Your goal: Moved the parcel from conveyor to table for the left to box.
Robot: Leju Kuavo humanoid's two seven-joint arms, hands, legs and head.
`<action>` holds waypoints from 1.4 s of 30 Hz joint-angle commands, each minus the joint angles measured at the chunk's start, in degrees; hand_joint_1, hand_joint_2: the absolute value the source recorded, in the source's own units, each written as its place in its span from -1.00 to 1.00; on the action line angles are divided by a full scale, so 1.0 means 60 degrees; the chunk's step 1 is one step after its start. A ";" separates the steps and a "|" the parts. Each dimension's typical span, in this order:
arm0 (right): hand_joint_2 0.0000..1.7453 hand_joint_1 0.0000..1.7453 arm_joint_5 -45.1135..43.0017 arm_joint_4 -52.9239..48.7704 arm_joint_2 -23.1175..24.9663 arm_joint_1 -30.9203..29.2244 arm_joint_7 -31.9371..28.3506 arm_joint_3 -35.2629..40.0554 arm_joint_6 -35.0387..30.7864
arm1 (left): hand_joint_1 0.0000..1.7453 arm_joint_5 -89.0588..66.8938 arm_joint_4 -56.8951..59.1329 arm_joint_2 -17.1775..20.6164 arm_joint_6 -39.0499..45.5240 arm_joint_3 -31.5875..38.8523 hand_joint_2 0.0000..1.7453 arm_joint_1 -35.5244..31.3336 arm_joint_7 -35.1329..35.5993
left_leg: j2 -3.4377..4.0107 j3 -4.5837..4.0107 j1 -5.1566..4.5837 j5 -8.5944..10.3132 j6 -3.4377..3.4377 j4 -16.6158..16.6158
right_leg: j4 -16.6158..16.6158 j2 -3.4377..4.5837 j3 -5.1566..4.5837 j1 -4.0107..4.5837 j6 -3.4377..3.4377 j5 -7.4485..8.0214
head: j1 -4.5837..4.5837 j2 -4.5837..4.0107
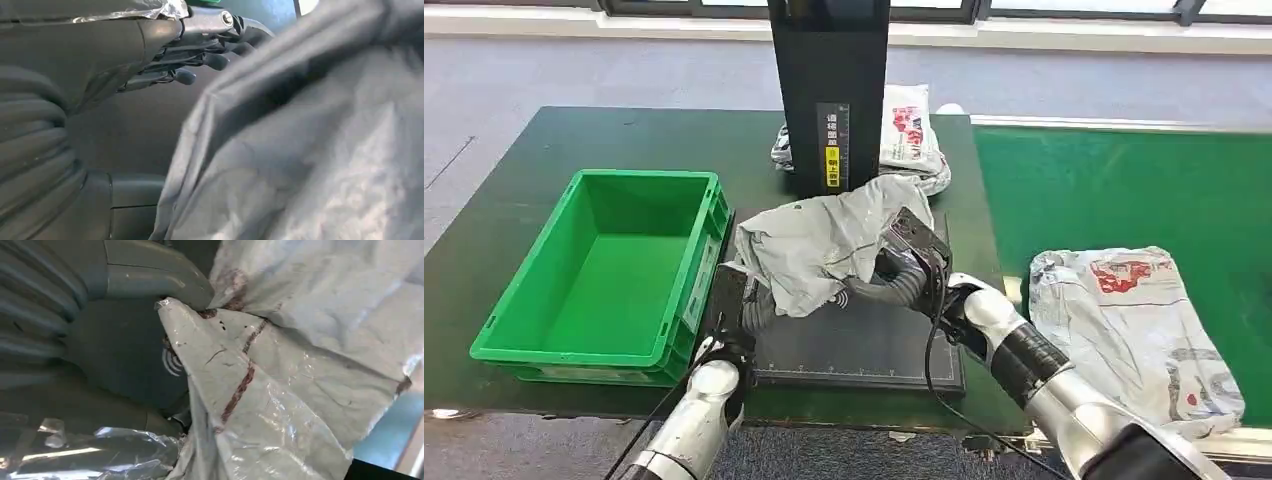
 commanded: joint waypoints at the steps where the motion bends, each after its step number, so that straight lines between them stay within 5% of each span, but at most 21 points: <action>1: 1.00 -1.00 0.0134 -0.0218 -0.0393 0.0185 0.0211 0.0362 -0.0069 | -1.00 -0.0050 0.0150 0.0247 -0.0016 -0.0226 1.00 -0.0152 0.0102 | 0.0011 0.0018 0.0004 0.0003 -0.0003 -0.0017 | -0.0018 0.0010 0.0016 0.0006 -0.0008 0.0005 | 0.0000 0.0000; 12: 1.00 -1.00 0.4644 -0.0885 -0.0858 0.2360 0.1044 0.0691 -0.0233 | -1.00 -0.0316 -0.0318 0.0278 0.0156 -0.0090 1.00 0.0038 0.0560 | -0.0004 0.0018 0.0008 -0.0003 -0.0002 -0.0013 | -0.0017 -0.0008 0.0024 0.0009 -0.0005 -0.0004 | 0.0004 0.0000; 37: 1.00 -1.00 0.4874 -0.1138 -0.0900 0.2516 0.1121 0.0458 -0.0142 | -1.00 -0.0389 -0.0424 0.0269 0.0139 -0.0096 1.00 0.0109 0.0628 | 0.0009 0.0082 0.0010 -0.0007 -0.0001 -0.0016 | -0.0030 -0.0002 0.0081 0.0010 -0.0005 -0.0006 | 0.0000 0.0000; 42: 1.00 -1.00 0.7113 -0.3085 -0.1614 0.3794 0.2233 0.0111 -0.0166 | -1.00 -0.0719 -0.1470 0.0065 0.0433 -0.0188 1.00 0.0386 0.0348 | -0.0016 0.0087 0.0013 -0.0001 -0.0001 -0.0028 | -0.0046 -0.0028 0.0096 0.0013 -0.0007 -0.0007 | 0.0000 0.0000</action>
